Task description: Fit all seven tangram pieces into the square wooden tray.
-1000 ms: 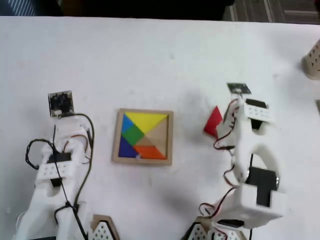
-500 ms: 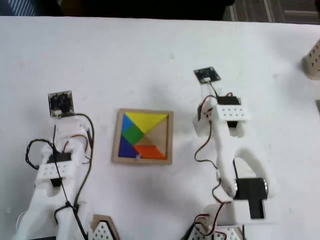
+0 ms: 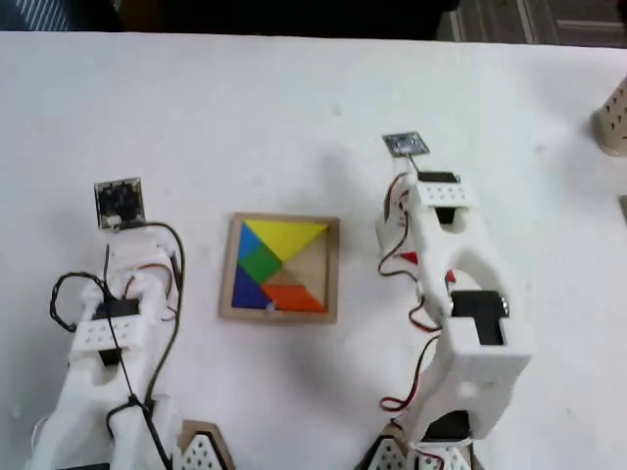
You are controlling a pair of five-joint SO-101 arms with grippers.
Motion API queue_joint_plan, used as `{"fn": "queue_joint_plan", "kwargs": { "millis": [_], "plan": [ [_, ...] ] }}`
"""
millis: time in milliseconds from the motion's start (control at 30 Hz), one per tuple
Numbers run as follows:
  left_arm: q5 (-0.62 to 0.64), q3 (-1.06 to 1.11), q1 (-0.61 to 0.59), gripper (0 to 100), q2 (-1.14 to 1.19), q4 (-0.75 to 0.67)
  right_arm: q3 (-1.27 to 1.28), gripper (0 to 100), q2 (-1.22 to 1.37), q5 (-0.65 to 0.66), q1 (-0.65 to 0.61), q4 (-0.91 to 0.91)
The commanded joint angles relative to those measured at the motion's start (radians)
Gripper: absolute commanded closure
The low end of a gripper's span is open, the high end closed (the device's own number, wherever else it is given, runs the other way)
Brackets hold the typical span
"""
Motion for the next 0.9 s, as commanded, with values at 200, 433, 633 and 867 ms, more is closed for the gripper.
{"fn": "queue_joint_plan", "kwargs": {
  "millis": [200, 433, 633, 867],
  "plan": [
    [-0.011, -0.008, 0.012, 98, -0.033, -0.032, -0.232, 65.3, 0.134, -0.009, 0.018, 0.177],
    [-0.011, -0.008, 0.012, 98, -0.033, -0.032, -0.241, 68.3, 0.143, 0.046, 0.022, 0.219],
    [-0.011, -0.008, 0.012, 98, -0.033, -0.032, -0.238, 68.3, 0.148, 0.094, 0.025, 0.254],
    [-0.011, -0.008, 0.012, 98, -0.033, -0.032, -0.244, 68.6, 0.154, 0.155, 0.025, 0.271]
  ]
}}
